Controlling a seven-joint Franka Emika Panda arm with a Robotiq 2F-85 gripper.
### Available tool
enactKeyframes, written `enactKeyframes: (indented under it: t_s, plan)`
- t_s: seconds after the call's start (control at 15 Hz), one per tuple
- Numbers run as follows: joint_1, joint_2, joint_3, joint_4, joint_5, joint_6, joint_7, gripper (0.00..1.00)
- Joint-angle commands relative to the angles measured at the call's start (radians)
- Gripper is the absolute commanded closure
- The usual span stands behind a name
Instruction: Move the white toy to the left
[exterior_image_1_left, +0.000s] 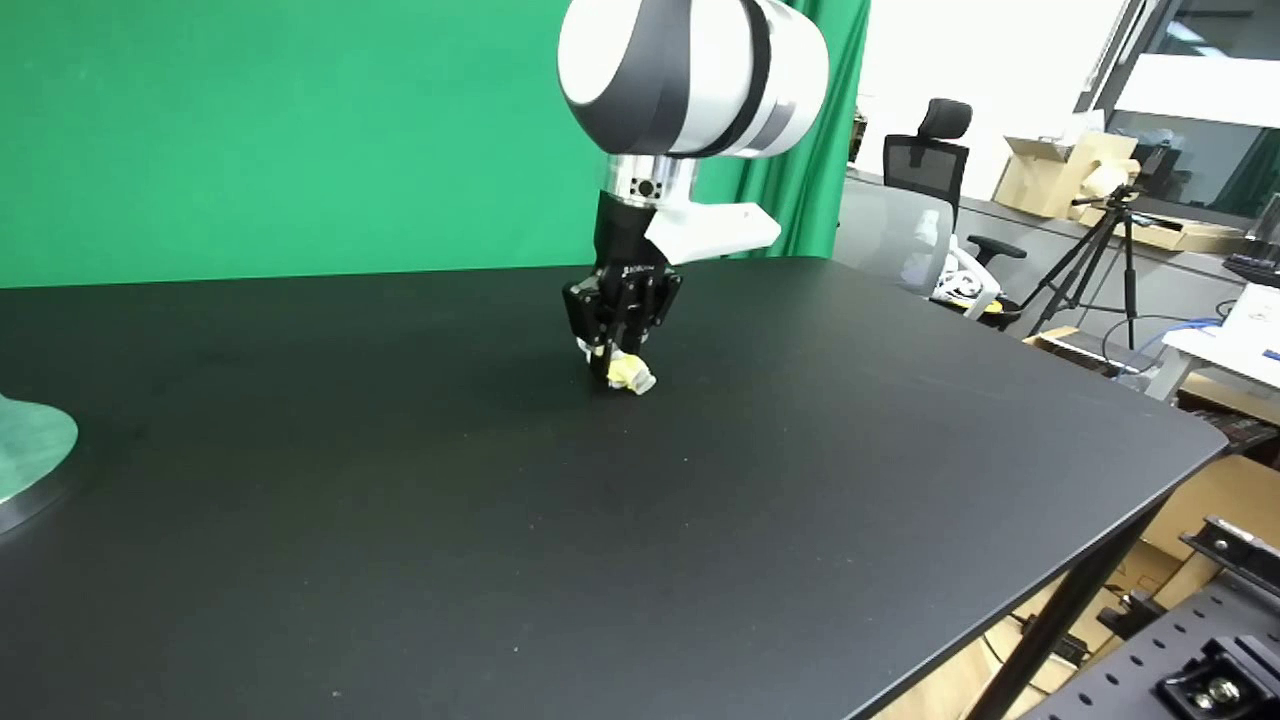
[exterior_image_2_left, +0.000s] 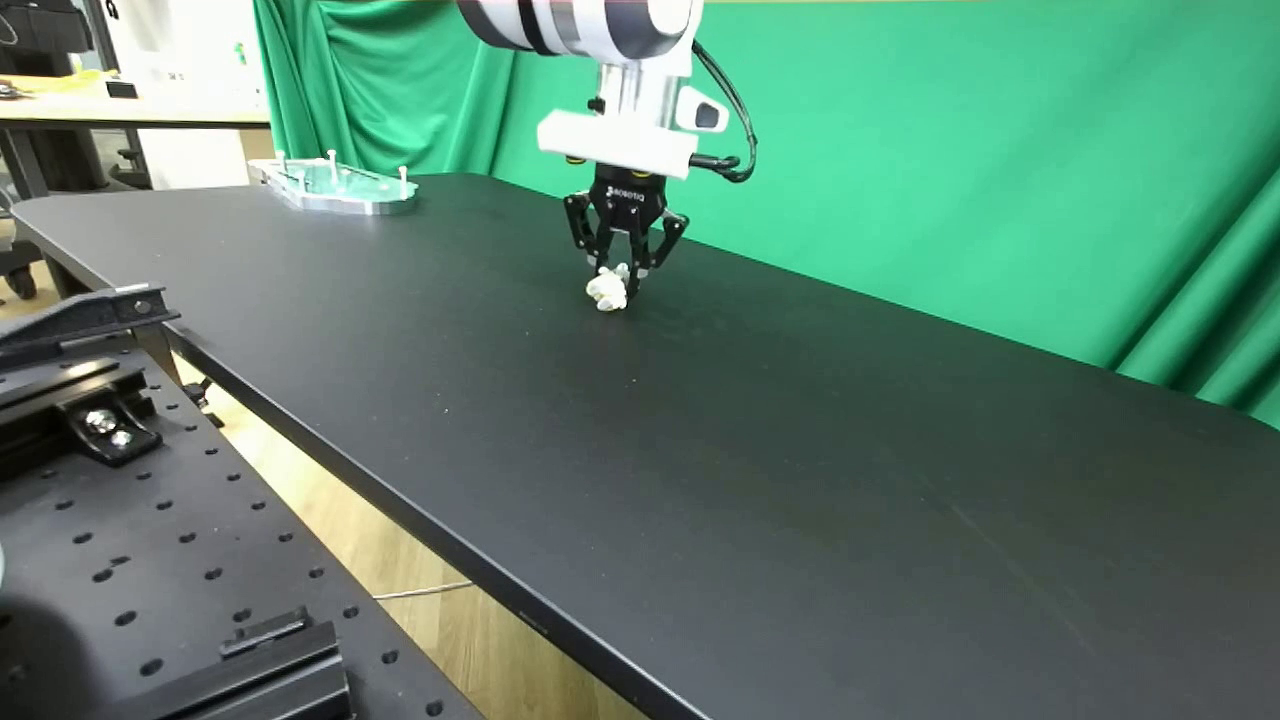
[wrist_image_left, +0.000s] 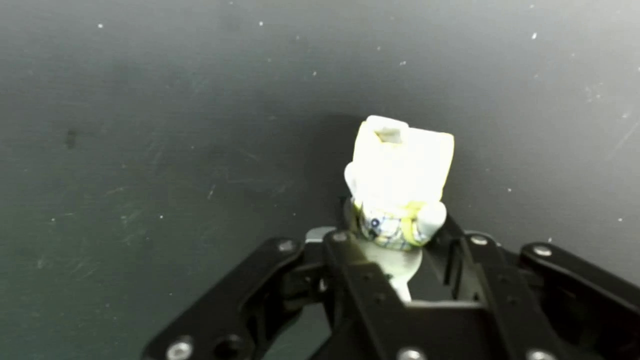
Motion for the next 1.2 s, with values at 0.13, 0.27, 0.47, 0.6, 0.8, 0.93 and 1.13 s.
enactKeyframes:
  t_s: [0.13,0.27,0.47,0.6,0.8,0.93,1.13]
  plan:
    - [0.041,-0.056,-0.017,-0.001,-0.037,-0.014,0.046,0.15]
    - [0.069,-0.093,-0.036,-0.019,-0.068,0.012,0.066,0.02]
    - [0.095,-0.150,-0.053,-0.033,-0.087,0.001,0.107,0.00]
    - [0.114,-0.190,-0.073,-0.048,-0.112,-0.001,0.143,0.00]
    - [0.092,-0.253,-0.048,-0.077,-0.091,-0.048,0.131,0.00]
    - [0.093,-0.291,-0.058,-0.102,-0.110,-0.049,0.141,0.00]
    - [0.090,-0.333,-0.073,-0.140,-0.143,-0.032,0.163,0.00]
